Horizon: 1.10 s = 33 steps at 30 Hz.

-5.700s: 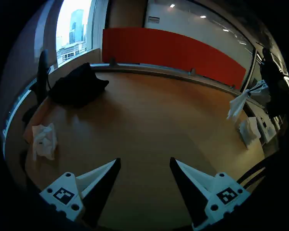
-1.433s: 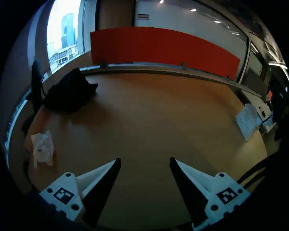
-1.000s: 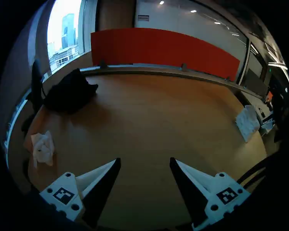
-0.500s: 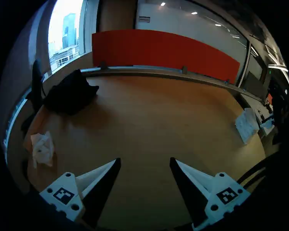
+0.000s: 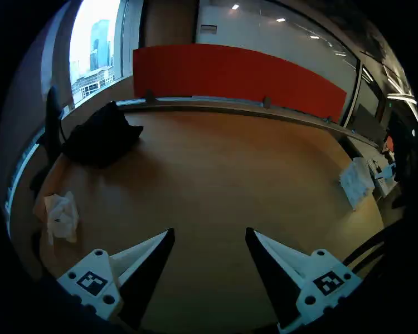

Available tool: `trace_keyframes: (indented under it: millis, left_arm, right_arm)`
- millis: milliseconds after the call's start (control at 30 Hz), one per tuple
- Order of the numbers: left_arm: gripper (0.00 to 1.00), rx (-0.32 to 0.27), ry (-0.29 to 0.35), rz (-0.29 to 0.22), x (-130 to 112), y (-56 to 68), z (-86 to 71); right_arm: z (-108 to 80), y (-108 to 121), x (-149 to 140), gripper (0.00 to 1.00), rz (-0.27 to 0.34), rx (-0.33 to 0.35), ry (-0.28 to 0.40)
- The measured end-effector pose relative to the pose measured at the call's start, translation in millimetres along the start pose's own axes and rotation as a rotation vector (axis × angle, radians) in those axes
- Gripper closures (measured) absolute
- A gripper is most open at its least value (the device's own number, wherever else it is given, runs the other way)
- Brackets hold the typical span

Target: Fold towel

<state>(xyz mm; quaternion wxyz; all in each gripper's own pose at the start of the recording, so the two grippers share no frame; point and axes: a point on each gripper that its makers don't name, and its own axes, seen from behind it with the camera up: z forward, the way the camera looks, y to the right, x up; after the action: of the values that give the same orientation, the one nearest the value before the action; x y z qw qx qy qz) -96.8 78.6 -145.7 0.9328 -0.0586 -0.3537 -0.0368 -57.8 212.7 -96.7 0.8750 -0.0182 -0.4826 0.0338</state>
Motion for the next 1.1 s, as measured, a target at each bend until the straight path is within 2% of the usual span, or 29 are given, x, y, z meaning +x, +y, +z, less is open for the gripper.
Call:
trace_keyframes:
  millis: [200, 400, 800, 1100]
  left_arm:
    - [0.06, -0.001, 0.002, -0.005, 1.2, -3.4, -1.3]
    - [0.06, -0.002, 0.011, -0.003, 5.7, -4.7, -3.9]
    - [0.06, -0.001, 0.027, 0.003, 13.8, -6.5, -6.3]
    - [0.06, 0.006, 0.059, -0.010, 24.5, -12.3, -4.9]
  right_arm:
    - [-2.8, -1.7, 1.6, 0.01, 0.016, -0.017, 0.024]
    - [-7.1, 0.6, 9.3, 0.00, 0.012, -0.068, 0.084]
    - [-42.3, -32.6, 54.8, 0.00, 0.045, -0.066, 0.335]
    - [-66.4, -62.1, 89.5, 0.01, 0.013, -0.045, 0.538]
